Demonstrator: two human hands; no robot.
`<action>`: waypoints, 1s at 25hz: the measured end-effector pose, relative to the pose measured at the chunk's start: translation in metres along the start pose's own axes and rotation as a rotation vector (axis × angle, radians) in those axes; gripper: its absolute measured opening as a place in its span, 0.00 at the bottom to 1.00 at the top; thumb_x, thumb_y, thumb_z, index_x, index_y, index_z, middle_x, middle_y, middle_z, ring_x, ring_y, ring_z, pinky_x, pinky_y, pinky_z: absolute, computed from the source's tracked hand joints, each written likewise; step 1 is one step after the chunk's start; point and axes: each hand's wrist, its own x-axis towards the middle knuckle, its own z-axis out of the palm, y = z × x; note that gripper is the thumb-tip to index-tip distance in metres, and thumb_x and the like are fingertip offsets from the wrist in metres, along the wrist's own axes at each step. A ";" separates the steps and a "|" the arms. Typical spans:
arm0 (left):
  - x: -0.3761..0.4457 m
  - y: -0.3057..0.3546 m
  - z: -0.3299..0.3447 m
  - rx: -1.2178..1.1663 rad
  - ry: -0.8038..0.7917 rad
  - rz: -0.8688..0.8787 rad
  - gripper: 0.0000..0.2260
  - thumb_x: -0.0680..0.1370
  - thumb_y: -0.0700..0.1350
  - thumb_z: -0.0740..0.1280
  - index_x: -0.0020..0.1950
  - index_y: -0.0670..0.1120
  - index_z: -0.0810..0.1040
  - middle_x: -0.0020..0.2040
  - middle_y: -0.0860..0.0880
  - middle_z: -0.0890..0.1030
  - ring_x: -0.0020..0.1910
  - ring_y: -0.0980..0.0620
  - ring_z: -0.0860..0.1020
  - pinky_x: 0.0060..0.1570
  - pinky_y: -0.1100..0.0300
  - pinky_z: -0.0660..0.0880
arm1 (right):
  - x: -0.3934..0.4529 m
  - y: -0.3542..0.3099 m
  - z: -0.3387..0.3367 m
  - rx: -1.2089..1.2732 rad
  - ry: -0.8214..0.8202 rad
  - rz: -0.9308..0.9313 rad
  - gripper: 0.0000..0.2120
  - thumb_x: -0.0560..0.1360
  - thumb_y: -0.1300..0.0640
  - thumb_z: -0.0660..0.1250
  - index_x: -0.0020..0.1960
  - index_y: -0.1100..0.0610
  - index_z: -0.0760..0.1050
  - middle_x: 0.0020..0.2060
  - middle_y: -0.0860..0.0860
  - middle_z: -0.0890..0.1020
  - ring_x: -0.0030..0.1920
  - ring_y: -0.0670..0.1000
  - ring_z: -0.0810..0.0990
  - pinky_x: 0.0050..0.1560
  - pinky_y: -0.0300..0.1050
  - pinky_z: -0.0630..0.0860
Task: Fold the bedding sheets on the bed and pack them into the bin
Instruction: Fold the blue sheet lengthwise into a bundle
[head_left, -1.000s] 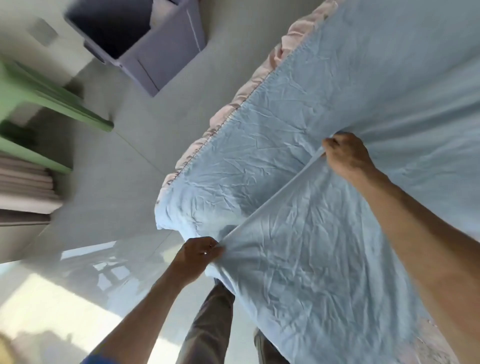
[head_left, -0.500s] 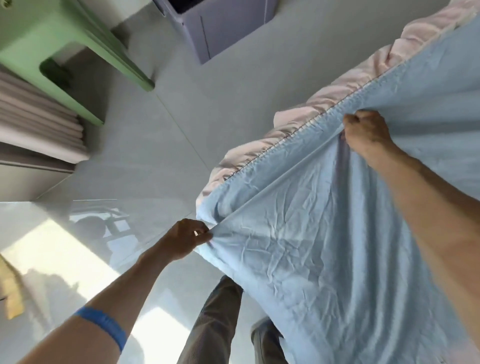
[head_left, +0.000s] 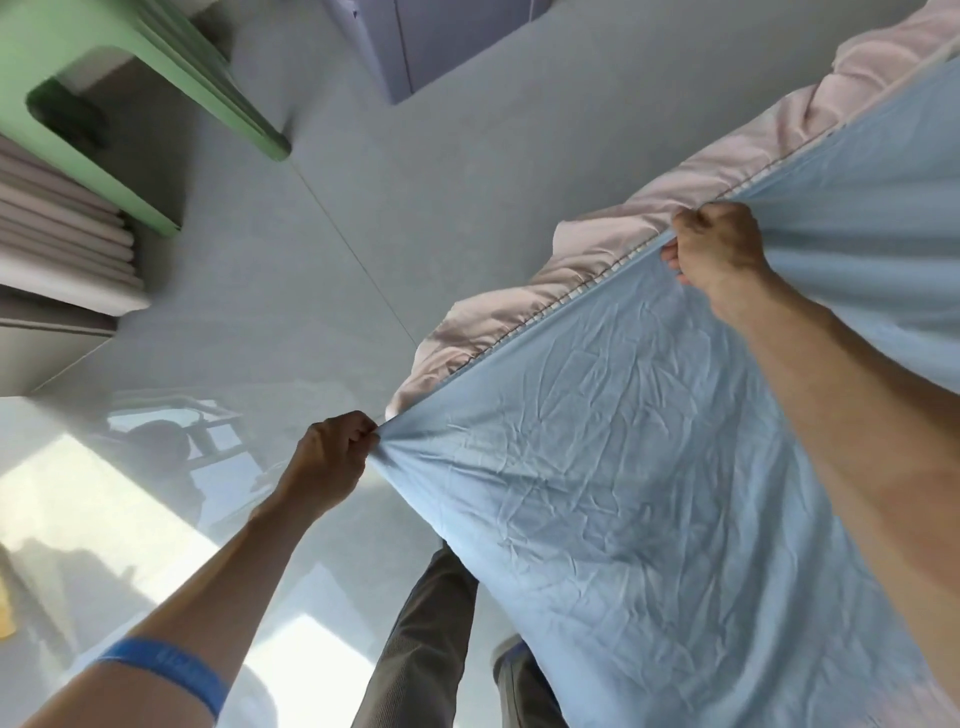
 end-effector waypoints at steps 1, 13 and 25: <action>-0.001 0.002 0.003 0.031 0.054 -0.061 0.06 0.78 0.39 0.64 0.45 0.48 0.78 0.40 0.49 0.82 0.43 0.43 0.79 0.40 0.57 0.70 | -0.002 0.001 0.005 0.034 -0.020 -0.014 0.15 0.76 0.49 0.59 0.33 0.53 0.73 0.38 0.55 0.84 0.38 0.52 0.81 0.52 0.57 0.80; -0.037 0.090 0.093 0.725 0.182 0.423 0.33 0.79 0.46 0.62 0.80 0.53 0.49 0.81 0.47 0.50 0.78 0.42 0.53 0.69 0.34 0.59 | -0.363 0.200 0.076 -0.336 -0.143 -0.426 0.31 0.73 0.55 0.63 0.76 0.47 0.64 0.80 0.51 0.52 0.78 0.57 0.58 0.68 0.60 0.70; -0.178 0.228 0.056 0.585 0.218 0.416 0.26 0.77 0.40 0.57 0.76 0.51 0.65 0.54 0.48 0.82 0.52 0.47 0.79 0.69 0.51 0.65 | -0.355 0.133 -0.027 -0.337 0.085 -0.170 0.42 0.58 0.63 0.77 0.71 0.53 0.68 0.64 0.58 0.79 0.63 0.64 0.76 0.55 0.64 0.76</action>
